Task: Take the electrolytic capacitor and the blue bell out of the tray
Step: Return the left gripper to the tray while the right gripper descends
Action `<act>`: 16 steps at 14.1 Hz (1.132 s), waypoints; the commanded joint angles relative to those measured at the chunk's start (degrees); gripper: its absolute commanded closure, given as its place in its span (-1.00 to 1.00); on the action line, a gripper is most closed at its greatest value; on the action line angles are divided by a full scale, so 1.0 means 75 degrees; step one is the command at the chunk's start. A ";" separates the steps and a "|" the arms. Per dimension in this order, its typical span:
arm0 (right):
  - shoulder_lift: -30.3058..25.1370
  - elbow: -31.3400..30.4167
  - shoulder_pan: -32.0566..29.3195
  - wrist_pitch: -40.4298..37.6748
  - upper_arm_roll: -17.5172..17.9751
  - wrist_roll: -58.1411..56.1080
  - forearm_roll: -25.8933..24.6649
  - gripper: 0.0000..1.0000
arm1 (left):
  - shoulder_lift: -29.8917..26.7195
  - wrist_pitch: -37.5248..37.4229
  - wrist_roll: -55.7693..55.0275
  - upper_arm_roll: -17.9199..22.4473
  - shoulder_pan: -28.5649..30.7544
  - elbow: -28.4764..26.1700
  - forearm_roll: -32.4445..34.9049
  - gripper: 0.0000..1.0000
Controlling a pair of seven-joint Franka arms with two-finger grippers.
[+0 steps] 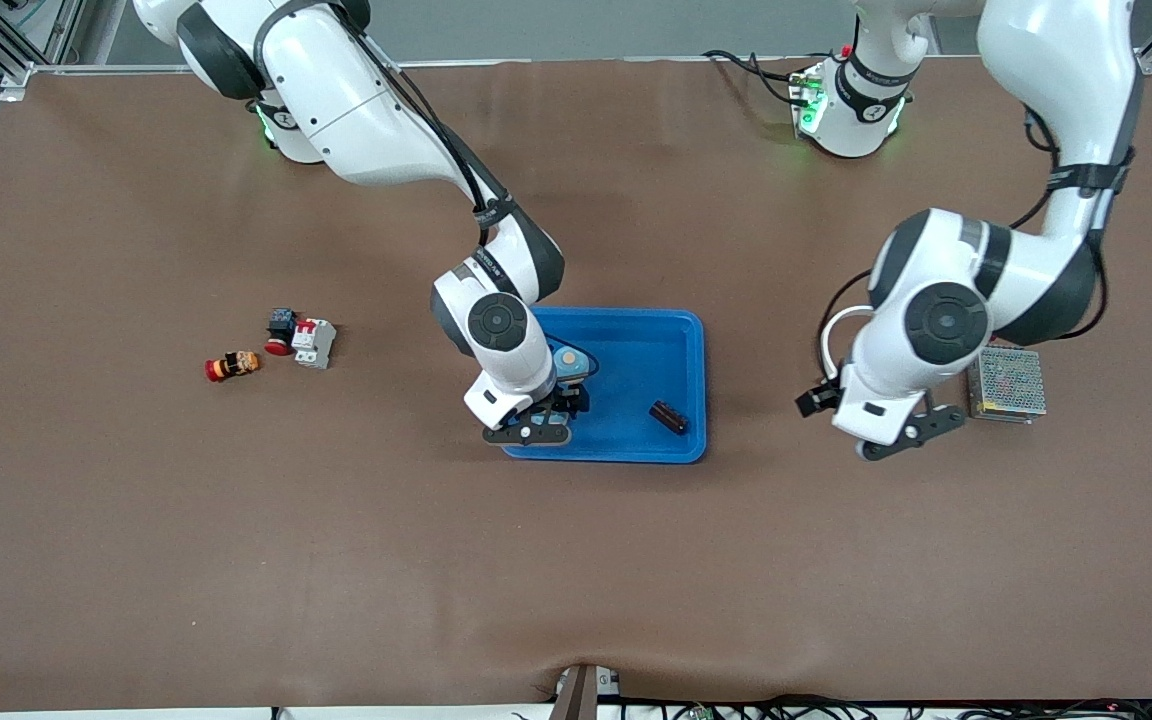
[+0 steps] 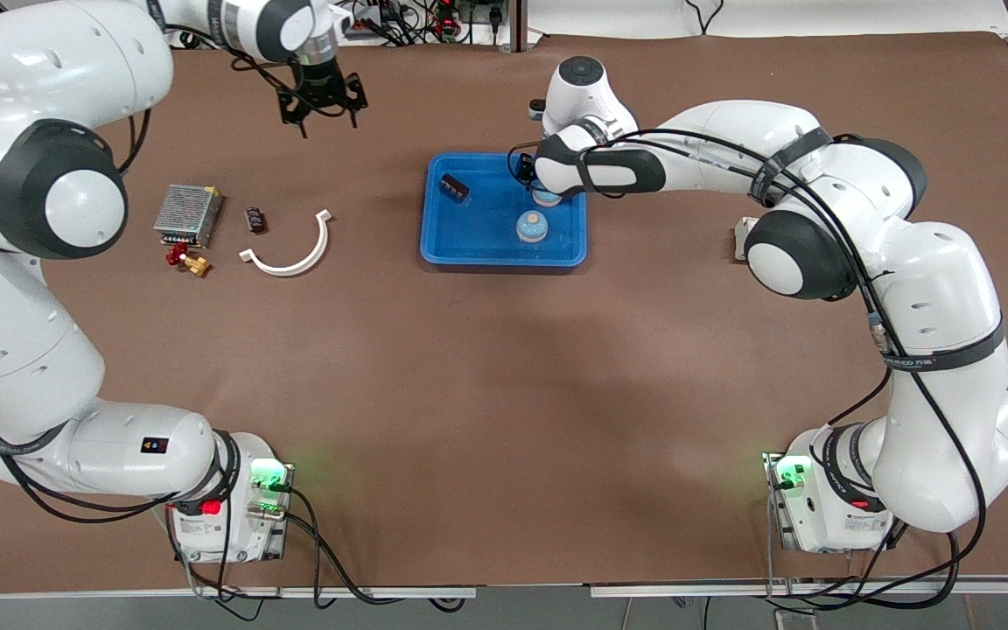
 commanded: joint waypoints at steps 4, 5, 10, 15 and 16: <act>0.0150 0.0230 0.0110 -0.0005 -0.0077 0.0199 -0.0118 -0.72 | 0.1037 0.0989 -0.2514 0.0004 -0.1048 0.0640 -0.0454 -0.64; 0.0185 0.0219 0.0110 -0.0005 -0.0077 0.0199 -0.0118 -0.72 | 0.1166 0.1270 -0.2913 0.0015 -0.1212 0.0640 -0.0443 -0.35; 0.0221 0.0219 0.0145 -0.0005 -0.0077 0.0199 -0.0130 -0.35 | 0.2033 0.1812 -0.4263 0.0050 -0.1775 0.1376 -0.0384 -0.21; 0.0162 0.0230 0.0145 -0.0075 -0.0065 0.0176 -0.0106 -0.14 | 0.2432 0.2374 -0.4652 0.0086 -0.1952 0.1472 -0.0361 -0.25; 0.0116 0.0230 0.0145 -0.0145 -0.0065 0.0187 -0.0106 -0.14 | 0.2479 0.2456 -0.4652 0.0097 -0.2010 0.1472 -0.0349 -0.25</act>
